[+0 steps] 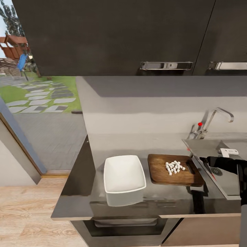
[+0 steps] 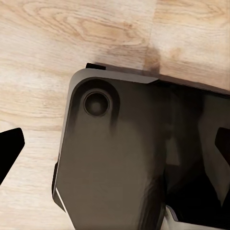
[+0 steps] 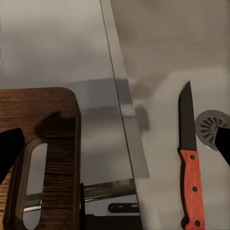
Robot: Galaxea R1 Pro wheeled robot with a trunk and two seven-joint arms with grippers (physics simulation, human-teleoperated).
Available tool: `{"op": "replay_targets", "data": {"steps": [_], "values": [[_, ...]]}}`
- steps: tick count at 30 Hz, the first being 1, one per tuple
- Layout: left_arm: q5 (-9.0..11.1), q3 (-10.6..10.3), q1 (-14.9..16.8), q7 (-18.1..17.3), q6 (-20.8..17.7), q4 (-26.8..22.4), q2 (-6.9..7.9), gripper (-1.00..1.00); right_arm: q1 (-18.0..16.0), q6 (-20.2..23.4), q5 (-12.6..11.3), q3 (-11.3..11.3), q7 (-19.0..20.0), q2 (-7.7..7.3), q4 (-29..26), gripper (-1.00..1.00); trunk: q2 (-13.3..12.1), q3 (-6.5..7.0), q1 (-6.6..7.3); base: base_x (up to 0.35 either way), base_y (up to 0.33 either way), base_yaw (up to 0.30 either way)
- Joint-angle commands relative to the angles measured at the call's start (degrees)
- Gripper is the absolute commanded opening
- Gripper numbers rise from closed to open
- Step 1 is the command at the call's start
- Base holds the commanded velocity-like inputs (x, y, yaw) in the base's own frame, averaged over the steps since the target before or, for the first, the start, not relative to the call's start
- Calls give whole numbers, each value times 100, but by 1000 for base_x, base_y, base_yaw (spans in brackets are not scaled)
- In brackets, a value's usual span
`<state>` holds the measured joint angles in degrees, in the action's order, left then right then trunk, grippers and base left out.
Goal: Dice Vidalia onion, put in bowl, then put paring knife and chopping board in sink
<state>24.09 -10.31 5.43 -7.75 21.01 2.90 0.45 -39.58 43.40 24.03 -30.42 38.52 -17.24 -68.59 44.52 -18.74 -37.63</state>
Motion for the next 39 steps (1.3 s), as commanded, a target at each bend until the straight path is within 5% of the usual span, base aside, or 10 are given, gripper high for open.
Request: {"op": "replay_targets", "data": {"steps": [1,39], "values": [[61,-41,10,-42,35,26,-1,100,-6,12,59,-9,58,1,-6,100,6,-7,-1,0,-5,0],[61,-41,10,-42,35,26,7,100,-6,3,372,22,64,73,6,100,6,-154,-1,0,0,0]]}}
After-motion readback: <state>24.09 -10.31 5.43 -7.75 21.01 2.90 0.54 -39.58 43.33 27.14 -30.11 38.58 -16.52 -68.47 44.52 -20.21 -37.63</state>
